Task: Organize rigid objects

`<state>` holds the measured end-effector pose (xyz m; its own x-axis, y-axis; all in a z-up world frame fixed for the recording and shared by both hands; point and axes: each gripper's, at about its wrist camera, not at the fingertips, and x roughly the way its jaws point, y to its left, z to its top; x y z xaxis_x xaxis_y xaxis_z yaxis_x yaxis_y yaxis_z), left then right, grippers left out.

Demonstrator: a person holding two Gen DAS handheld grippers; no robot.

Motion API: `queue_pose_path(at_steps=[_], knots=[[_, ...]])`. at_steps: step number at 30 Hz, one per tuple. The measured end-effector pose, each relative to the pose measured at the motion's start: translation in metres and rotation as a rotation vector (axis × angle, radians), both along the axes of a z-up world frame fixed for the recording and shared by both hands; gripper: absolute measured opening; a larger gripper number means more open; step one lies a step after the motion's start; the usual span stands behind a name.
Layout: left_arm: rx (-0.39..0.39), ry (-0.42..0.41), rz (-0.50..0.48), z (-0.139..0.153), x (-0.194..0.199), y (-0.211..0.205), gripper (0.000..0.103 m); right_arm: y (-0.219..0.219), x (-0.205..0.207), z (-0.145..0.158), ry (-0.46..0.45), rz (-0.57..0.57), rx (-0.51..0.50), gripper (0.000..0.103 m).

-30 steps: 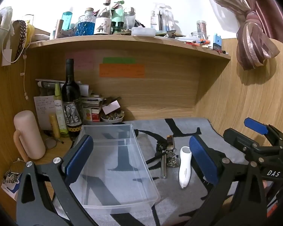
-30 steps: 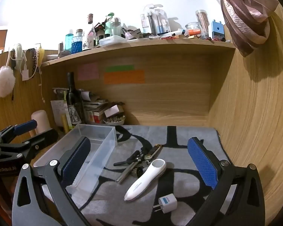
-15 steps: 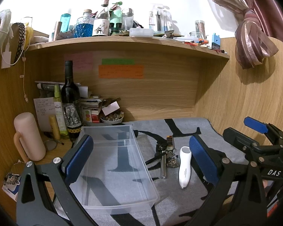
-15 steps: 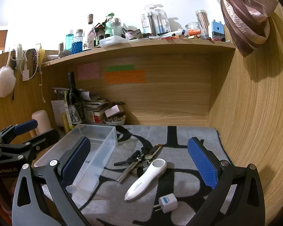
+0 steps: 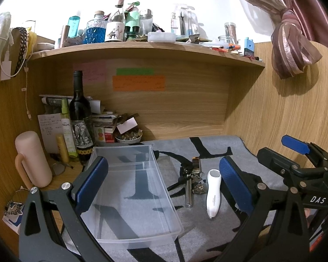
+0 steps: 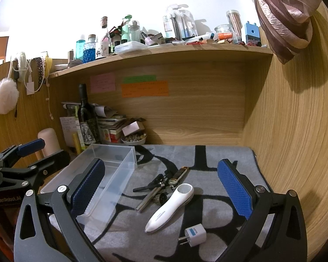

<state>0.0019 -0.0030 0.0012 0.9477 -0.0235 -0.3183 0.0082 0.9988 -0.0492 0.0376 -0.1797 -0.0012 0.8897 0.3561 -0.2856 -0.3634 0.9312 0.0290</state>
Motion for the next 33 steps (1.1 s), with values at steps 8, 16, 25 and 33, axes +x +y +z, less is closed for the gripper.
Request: queue_pose_path(at_steps=[8, 16, 25, 33], knots=[[-0.001, -0.001, 0.004, 0.0003, 0.0002, -0.0008, 0.103, 0.0009, -0.0007, -0.0002, -0.001, 0.001, -0.001, 0.103], [0.002, -0.002, 0.003, -0.0009, -0.0002, -0.0011, 0.103, 0.0048, -0.0026, -0.0011, -0.005, 0.004, -0.006, 0.103], [0.001, -0.002, 0.002, -0.0009, -0.0002, -0.0009, 0.103, 0.0059, -0.0034, -0.0002, -0.004, 0.006, -0.003, 0.103], [0.000, -0.001, 0.001, -0.0009, 0.0005, -0.0020, 0.103, 0.0036, -0.0018, -0.0005, -0.005, 0.006, -0.002, 0.103]])
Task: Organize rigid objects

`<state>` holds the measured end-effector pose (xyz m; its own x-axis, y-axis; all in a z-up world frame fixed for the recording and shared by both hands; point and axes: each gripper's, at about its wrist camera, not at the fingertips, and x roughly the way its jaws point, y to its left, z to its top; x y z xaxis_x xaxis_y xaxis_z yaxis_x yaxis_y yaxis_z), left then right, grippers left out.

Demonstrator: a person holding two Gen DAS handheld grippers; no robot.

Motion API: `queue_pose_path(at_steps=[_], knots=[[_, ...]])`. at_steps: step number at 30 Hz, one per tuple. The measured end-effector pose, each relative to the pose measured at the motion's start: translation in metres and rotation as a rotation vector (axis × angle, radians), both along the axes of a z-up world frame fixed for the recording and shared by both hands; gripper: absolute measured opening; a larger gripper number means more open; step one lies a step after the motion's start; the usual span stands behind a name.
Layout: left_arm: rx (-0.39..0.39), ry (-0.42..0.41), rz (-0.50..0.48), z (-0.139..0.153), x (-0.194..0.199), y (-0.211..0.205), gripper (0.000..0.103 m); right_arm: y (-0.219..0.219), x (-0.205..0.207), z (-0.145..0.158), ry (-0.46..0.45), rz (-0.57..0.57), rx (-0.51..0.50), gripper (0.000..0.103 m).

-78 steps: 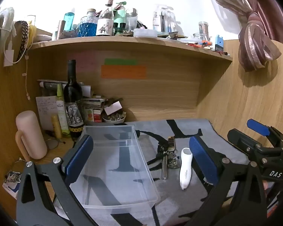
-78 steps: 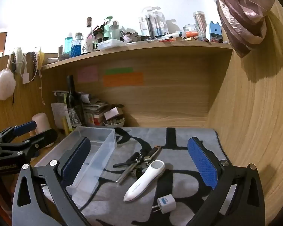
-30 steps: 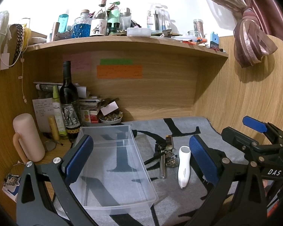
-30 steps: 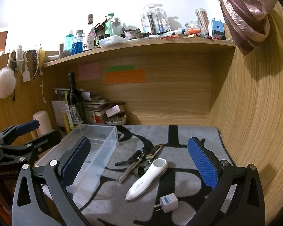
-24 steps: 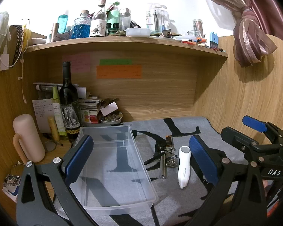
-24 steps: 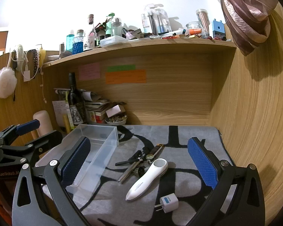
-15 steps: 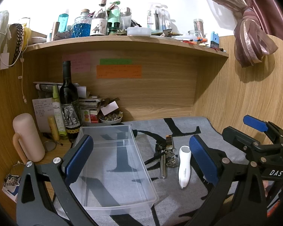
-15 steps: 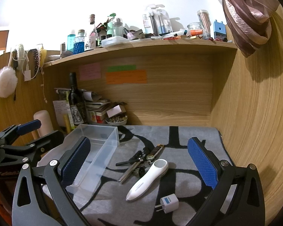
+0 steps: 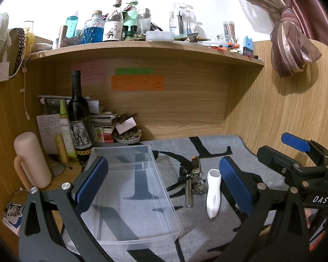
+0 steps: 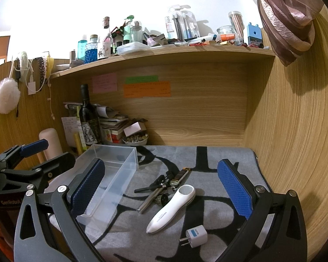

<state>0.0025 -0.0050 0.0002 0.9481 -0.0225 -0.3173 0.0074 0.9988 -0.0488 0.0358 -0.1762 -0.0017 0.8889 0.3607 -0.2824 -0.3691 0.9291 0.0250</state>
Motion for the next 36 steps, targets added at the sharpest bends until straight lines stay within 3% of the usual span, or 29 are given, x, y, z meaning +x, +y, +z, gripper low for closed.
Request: queue_pose_path(at_steps=[12, 14, 16, 23, 27, 31, 36], knots=[[-0.033, 0.027, -0.034, -0.005, 0.008, 0.005, 0.103, 0.002, 0.005, 0.002, 0.014, -0.001, 0.004, 0.103], [-0.035, 0.029, -0.031, -0.005, 0.008, 0.008, 0.100, 0.004, 0.006, 0.002, 0.015, -0.005, -0.004, 0.103], [-0.030, 0.037, -0.016, -0.004, 0.010, 0.012, 0.086, 0.004, 0.007, 0.001, 0.017, -0.010, -0.008, 0.103], [-0.026, 0.077, 0.043, -0.005, 0.017, 0.039, 0.082, -0.002, 0.015, -0.003, 0.033, -0.032, -0.024, 0.094], [-0.009, 0.151, 0.085, -0.008, 0.029, 0.064, 0.074, -0.007, 0.022, -0.008, 0.062, -0.046, -0.033, 0.088], [-0.016, 0.254, 0.107, -0.020, 0.044, 0.088, 0.054, -0.013, 0.031, -0.016, 0.100, -0.061, -0.041, 0.081], [-0.031, 0.393, 0.122, -0.041, 0.064, 0.117, 0.045, -0.017, 0.040, -0.029, 0.165, -0.088, -0.061, 0.074]])
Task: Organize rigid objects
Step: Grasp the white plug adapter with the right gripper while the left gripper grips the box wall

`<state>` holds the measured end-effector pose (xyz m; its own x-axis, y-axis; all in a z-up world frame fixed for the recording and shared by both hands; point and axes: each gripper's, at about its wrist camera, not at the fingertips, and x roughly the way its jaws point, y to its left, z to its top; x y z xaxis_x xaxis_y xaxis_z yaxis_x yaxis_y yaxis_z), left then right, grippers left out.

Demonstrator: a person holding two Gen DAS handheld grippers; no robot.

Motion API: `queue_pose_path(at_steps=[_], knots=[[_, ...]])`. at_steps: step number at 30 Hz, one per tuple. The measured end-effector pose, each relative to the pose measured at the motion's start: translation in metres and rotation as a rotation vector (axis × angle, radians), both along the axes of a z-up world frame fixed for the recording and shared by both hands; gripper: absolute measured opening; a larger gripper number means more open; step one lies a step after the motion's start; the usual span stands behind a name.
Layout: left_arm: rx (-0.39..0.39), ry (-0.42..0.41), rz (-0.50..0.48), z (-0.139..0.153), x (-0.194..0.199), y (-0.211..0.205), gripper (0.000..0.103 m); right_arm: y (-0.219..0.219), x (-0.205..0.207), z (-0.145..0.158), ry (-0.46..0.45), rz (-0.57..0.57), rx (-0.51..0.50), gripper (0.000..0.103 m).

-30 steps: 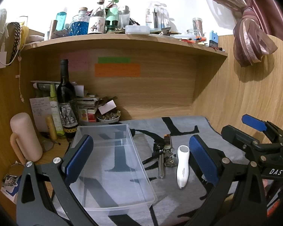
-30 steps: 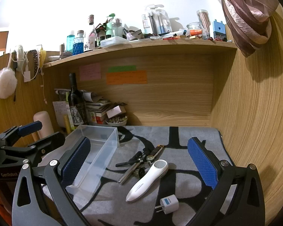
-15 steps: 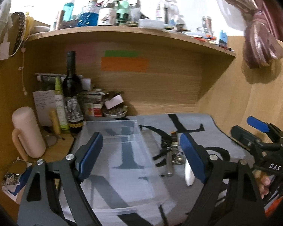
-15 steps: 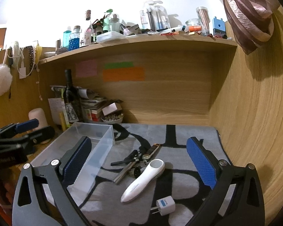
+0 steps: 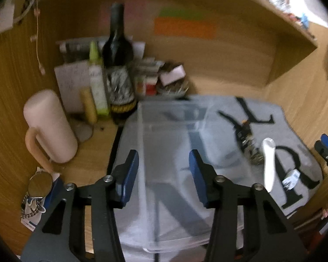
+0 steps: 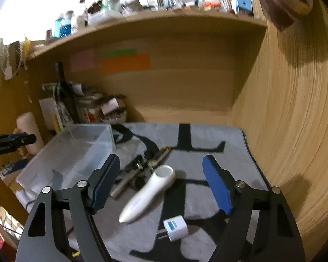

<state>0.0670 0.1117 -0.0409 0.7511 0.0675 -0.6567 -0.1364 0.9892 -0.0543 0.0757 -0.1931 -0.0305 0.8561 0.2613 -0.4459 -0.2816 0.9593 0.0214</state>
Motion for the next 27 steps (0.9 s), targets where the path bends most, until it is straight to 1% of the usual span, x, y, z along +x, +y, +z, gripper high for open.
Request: queue_pose_path(at_steps=[2, 8, 10, 11, 13, 15, 16, 18, 19, 20, 22, 24, 26, 27], knots=[[-0.009, 0.044, 0.005, -0.007, 0.006, 0.009, 0.042, -0.002, 0.004, -0.007, 0.033, -0.014, -0.009, 0.071], [-0.048, 0.150, -0.001, -0.026, 0.021, 0.027, 0.040, -0.008, 0.010, -0.028, 0.122, -0.055, -0.051, 0.070], [-0.064, 0.180, -0.008, -0.032, 0.026, 0.030, 0.034, -0.012, 0.012, -0.036, 0.155, -0.067, -0.065, 0.070], [-0.071, 0.191, -0.012, -0.034, 0.027, 0.031, 0.033, -0.012, 0.012, -0.039, 0.167, -0.070, -0.067, 0.070], [-0.087, 0.214, -0.029, -0.039, 0.030, 0.032, 0.024, -0.016, 0.013, -0.047, 0.202, -0.075, -0.068, 0.070], [-0.090, 0.224, -0.036, -0.043, 0.031, 0.031, 0.019, -0.017, 0.014, -0.054, 0.231, -0.080, -0.067, 0.070], [-0.089, 0.230, -0.042, -0.044, 0.032, 0.030, 0.015, -0.019, 0.015, -0.058, 0.248, -0.082, -0.068, 0.070], [-0.091, 0.240, -0.053, -0.048, 0.034, 0.028, 0.012, -0.020, 0.017, -0.066, 0.278, -0.085, -0.070, 0.069], [-0.090, 0.243, -0.054, -0.049, 0.035, 0.028, 0.012, -0.019, 0.018, -0.069, 0.290, -0.087, -0.074, 0.067], [-0.085, 0.244, -0.054, -0.050, 0.035, 0.027, 0.011, -0.019, 0.020, -0.072, 0.303, -0.089, -0.077, 0.061], [-0.076, 0.245, -0.051, -0.052, 0.037, 0.028, 0.008, -0.020, 0.023, -0.079, 0.339, -0.084, -0.076, 0.053], [-0.082, 0.244, -0.053, -0.052, 0.037, 0.028, 0.008, -0.021, 0.025, -0.084, 0.367, -0.075, -0.062, 0.046], [-0.079, 0.242, -0.050, -0.053, 0.037, 0.026, 0.008, -0.021, 0.025, -0.086, 0.382, -0.063, -0.048, 0.032], [-0.077, 0.242, -0.051, -0.053, 0.036, 0.026, 0.008, -0.021, 0.025, -0.086, 0.385, -0.058, -0.042, 0.031]])
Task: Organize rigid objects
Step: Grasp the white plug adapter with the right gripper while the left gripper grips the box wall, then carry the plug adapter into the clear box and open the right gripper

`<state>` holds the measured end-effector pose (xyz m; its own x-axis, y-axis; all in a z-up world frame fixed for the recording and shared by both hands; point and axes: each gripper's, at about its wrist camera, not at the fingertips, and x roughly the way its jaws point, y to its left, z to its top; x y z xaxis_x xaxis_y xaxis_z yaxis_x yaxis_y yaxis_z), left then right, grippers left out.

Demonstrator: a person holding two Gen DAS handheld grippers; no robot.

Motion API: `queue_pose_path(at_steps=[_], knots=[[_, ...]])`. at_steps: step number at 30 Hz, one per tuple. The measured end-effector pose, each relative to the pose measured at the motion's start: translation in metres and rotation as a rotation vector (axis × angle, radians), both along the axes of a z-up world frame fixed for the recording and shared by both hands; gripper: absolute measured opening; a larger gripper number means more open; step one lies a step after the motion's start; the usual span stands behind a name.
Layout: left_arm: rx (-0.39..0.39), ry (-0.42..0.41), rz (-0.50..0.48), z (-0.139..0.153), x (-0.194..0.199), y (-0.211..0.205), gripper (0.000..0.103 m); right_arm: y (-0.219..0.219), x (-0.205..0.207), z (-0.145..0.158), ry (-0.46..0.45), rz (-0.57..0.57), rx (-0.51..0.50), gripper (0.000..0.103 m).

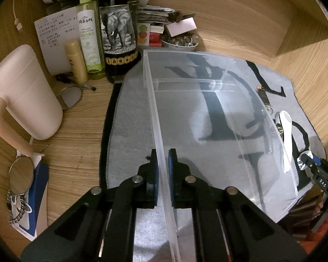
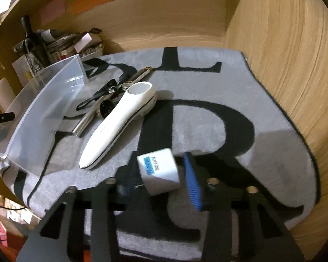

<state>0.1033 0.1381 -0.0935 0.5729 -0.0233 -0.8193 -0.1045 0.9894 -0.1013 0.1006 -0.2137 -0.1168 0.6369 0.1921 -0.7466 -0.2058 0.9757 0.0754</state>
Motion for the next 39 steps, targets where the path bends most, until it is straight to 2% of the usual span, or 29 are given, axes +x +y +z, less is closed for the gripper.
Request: queue_pose_path(at_steps=[9, 25, 32, 39], knots=[[0.005, -0.005, -0.015, 0.001, -0.002, 0.000, 0.008, 0.011, 0.004, 0.009, -0.035, 0.025, 0.000, 0.026], [-0.007, -0.018, -0.052, -0.001, -0.004, 0.003, 0.009, 0.078, 0.025, 0.080, -0.255, 0.164, 0.036, 0.026], [-0.012, -0.025, -0.061, -0.001, -0.004, 0.004, 0.009, 0.123, 0.036, 0.090, -0.269, 0.264, 0.057, 0.026], [-0.015, -0.030, -0.064, -0.001, -0.004, 0.004, 0.009, 0.171, 0.048, 0.086, -0.236, 0.373, 0.050, 0.026]])
